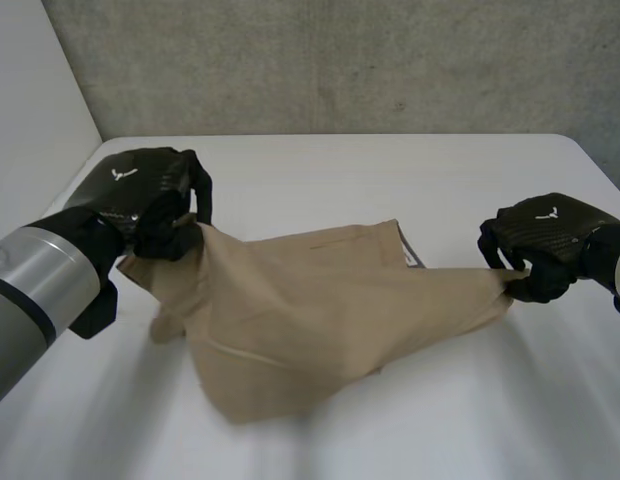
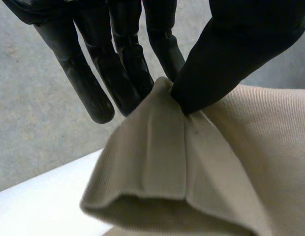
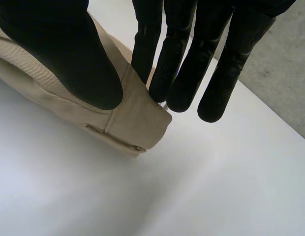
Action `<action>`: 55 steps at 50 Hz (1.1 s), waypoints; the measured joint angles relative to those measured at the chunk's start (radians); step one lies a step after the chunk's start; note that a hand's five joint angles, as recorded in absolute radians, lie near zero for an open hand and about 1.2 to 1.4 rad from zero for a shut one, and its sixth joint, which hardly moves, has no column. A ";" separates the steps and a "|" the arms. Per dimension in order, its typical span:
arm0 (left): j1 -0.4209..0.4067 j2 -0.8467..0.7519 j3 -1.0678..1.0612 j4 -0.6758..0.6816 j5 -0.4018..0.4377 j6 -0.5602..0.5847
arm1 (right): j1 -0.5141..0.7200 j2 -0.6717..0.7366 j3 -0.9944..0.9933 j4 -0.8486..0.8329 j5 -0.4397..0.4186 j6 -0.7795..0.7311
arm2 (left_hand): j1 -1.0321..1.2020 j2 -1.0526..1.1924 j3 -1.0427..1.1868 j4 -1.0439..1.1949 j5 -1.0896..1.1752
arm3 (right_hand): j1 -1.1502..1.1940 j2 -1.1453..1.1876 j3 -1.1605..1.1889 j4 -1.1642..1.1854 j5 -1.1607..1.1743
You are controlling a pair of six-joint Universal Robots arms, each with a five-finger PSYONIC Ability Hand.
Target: Fold the shorts.
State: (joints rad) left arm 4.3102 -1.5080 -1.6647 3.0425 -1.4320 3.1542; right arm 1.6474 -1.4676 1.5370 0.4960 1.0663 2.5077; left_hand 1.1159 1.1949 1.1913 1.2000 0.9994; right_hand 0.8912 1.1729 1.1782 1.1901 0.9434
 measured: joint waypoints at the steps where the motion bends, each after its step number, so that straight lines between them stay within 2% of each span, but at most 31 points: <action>1: 0.004 -0.009 -0.003 0.011 0.004 -0.001 | 0.005 -0.001 0.006 -0.008 -0.002 0.007 | 0.000 0.000 0.000 0.000 0.000 | 0.000 0.000 0.000 0.000 0.000; 7: 0.019 -0.184 0.007 0.118 0.006 0.006 | 0.053 0.045 0.041 -0.130 -0.004 0.052 | 0.004 0.000 0.000 0.000 0.000 | 0.000 0.005 0.000 0.000 0.000; 12: 0.012 -0.473 0.149 0.228 -0.045 0.068 | 0.129 0.171 0.008 -0.254 0.052 0.097 | 0.004 0.000 0.000 0.000 0.000 | 0.006 0.005 0.000 0.000 0.000; 14: 0.011 -0.509 0.176 0.236 -0.057 0.083 | 0.150 0.205 -0.008 -0.272 0.073 0.105 | 0.004 0.000 0.000 0.000 0.000 | 0.006 0.005 0.000 0.000 0.000; 15: 0.009 -0.609 0.258 0.257 -0.092 0.130 | 0.172 0.240 -0.025 -0.289 0.095 0.113 | 0.005 -0.004 -0.004 -0.005 -0.002 | 0.006 0.005 0.000 0.000 0.000; 17: 0.008 -0.685 0.330 0.268 -0.122 0.173 | 0.208 0.295 -0.054 -0.319 0.134 0.127 | 0.005 -0.019 -0.017 -0.022 -0.006 | 0.012 0.005 0.000 0.000 0.011; 18: 0.008 -0.703 0.347 0.270 -0.130 0.184 | 0.215 0.305 -0.060 -0.326 0.142 0.130 | -0.157 -0.214 -0.192 -0.202 -0.170 | 0.012 0.005 0.000 0.000 0.015; 19: 0.007 -0.735 0.383 0.274 -0.145 0.207 | 0.230 0.326 -0.071 -0.345 0.161 0.141 | -0.450 -0.478 -0.470 -0.464 -0.432 | 0.012 0.005 0.000 0.000 0.015; 20: 0.007 -0.735 0.383 0.274 -0.145 0.207 | 0.230 0.326 -0.071 -0.345 0.161 0.141 | -0.450 -0.478 -0.470 -0.464 -0.432 | 0.012 0.005 0.000 0.000 0.015; 22: 0.002 -0.761 0.419 0.274 -0.162 0.233 | 0.252 0.353 -0.084 -0.384 0.202 0.170 | -0.781 -0.800 -0.777 -0.797 -0.769 | 0.012 0.005 0.000 0.000 0.015; 24: -0.008 -0.749 0.418 0.270 -0.169 0.242 | 0.266 0.364 -0.087 -0.417 0.247 0.202 | -0.874 -0.927 -0.916 -0.934 -0.912 | 0.012 0.005 0.000 0.000 0.015; 29: -0.049 -0.603 0.301 0.256 -0.175 0.244 | 0.300 0.375 -0.078 -0.488 0.371 0.276 | -0.875 -0.949 -0.941 -0.958 -0.938 | 0.012 0.005 0.000 0.000 0.015; 33: -0.064 -0.505 0.207 0.254 -0.179 0.239 | 0.309 0.375 -0.071 -0.511 0.403 0.292 | -0.872 -0.948 -0.941 -0.957 -0.934 | 0.012 0.005 0.000 0.000 0.015; 34: -0.078 -0.396 0.095 0.252 -0.191 0.226 | 0.314 0.374 -0.061 -0.535 0.419 0.298 | -0.870 -0.936 -0.936 -0.944 -0.916 | 0.012 0.005 0.000 0.000 0.015; 35: -0.082 -0.373 0.070 0.252 -0.195 0.223 | 0.314 0.373 -0.059 -0.540 0.421 0.299 | -0.870 -0.936 -0.936 -0.944 -0.916 | 0.012 0.005 0.000 0.000 0.015; 37: -0.088 -0.340 0.033 0.252 -0.201 0.215 | 0.315 0.373 -0.057 -0.548 0.423 0.298 | -0.832 -0.899 -0.907 -0.911 -0.880 | 0.012 0.005 0.000 0.000 0.015; 39: -0.125 -0.233 -0.098 0.252 -0.228 0.176 | 0.315 0.372 -0.049 -0.569 0.424 0.294 | -0.727 -0.814 -0.813 -0.819 -0.790 | 0.012 0.005 0.000 0.000 0.015; 46: -0.206 -0.192 -0.224 0.251 -0.267 0.116 | 0.313 0.372 -0.042 -0.578 0.417 0.286 | -0.724 -0.803 -0.799 -0.806 -0.776 | 0.012 0.005 0.000 0.000 0.015; 51: -0.260 -0.272 -0.256 0.252 -0.297 0.094 | 0.311 0.367 -0.031 -0.581 0.411 0.285 | -0.665 -0.746 -0.740 -0.746 -0.717 | 0.012 0.005 0.000 0.000 0.015; 55: -0.270 -0.323 -0.251 0.258 -0.306 0.092 | 0.311 0.364 -0.023 -0.583 0.408 0.285 | -0.656 -0.733 -0.729 -0.734 -0.705 | 0.012 0.005 0.000 0.000 0.015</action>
State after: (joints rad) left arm 4.0406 -1.8313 -1.9152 3.3006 -1.7381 3.2460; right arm 1.9584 -1.1041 1.5141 -0.0867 1.4742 2.7927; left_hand 0.4600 0.4615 0.4628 0.4664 0.2941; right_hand 0.9028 1.1779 1.1782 1.1902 0.9585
